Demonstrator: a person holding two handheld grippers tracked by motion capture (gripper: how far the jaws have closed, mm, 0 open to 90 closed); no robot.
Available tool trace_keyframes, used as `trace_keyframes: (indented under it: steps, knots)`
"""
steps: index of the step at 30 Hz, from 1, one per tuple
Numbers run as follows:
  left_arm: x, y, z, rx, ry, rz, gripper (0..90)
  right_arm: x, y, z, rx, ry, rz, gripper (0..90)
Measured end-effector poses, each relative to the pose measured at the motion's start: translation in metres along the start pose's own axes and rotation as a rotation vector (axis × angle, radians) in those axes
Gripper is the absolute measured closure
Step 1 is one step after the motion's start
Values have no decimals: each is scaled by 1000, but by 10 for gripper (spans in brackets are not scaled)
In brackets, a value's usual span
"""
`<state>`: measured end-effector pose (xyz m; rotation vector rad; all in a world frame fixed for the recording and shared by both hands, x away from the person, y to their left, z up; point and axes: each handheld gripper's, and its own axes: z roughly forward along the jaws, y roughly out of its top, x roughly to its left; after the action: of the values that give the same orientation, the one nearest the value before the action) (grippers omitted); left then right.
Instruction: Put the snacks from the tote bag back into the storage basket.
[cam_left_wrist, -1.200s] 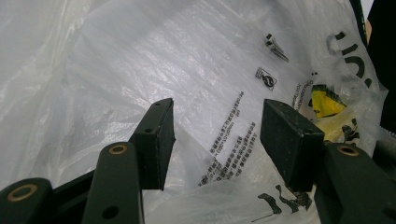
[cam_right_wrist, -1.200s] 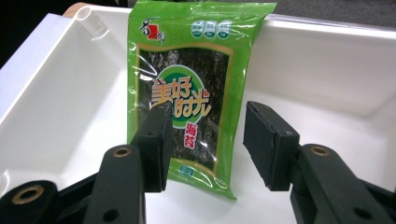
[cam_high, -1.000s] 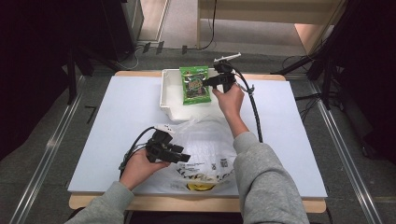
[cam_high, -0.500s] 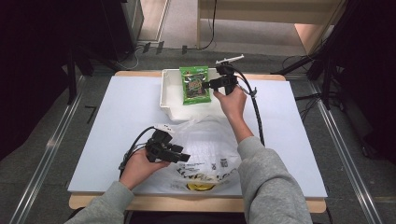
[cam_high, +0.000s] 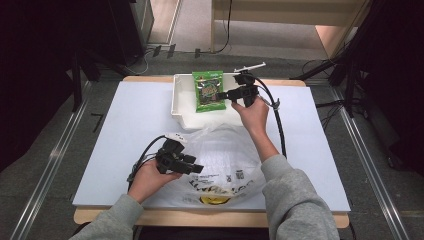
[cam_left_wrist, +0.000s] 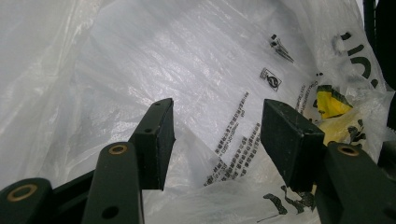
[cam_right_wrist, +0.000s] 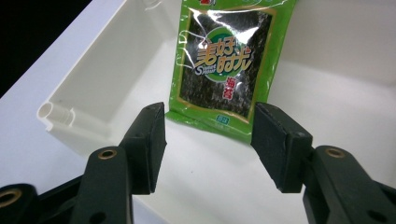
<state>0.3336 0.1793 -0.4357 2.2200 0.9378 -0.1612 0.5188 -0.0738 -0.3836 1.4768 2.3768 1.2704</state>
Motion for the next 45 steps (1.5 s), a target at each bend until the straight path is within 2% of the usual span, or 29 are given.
trace_keyframes:
  steps: [4, 7, 10, 17, 31, 45]
  knots:
    - [1, 0, 0, 1, 2, 2, 453, 2, -8, -3, 9, 13, -5, 460]
    - [1, 0, 0, 1, 5, 2, 454, 4, -13, -6, 12, 3, -26, 461]
    - [1, 0, 0, -2, 6, 1, 454, 8, -18, -12, 11, -26, -54, 463]
    - [1, 0, 0, -1, 7, 1, 454, 11, -30, -20, 11, 11, -53, 464]
    - [0, 0, 0, -5, 10, -4, 454, 11, -52, -41, 3, 40, -50, 463]
    - [1, -1, -2, -10, 12, -9, 453, 31, -80, -56, -8, 85, -99, 464]
